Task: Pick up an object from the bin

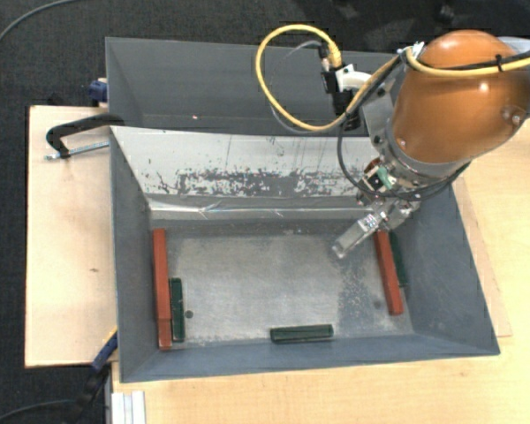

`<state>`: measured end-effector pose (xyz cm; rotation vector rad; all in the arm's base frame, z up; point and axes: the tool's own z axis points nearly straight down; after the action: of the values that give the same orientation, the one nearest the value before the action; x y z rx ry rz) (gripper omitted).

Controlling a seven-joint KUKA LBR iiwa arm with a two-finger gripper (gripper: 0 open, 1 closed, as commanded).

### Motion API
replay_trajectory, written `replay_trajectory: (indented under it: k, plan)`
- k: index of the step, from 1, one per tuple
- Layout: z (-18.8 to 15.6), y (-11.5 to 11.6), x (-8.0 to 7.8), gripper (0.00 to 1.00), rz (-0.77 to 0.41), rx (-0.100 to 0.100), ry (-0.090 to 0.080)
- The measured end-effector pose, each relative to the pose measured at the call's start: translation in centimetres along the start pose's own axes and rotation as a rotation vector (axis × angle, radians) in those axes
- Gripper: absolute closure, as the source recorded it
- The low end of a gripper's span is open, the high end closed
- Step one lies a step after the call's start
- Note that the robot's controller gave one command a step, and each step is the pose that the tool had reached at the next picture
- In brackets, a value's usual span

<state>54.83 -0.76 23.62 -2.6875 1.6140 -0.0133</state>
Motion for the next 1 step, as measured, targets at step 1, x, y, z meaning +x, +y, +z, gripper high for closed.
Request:
replay_trajectory:
  k: [1]
  plan:
    - [13.57, 7.40, 4.53, 0.00, -0.256, -0.016, -0.010]
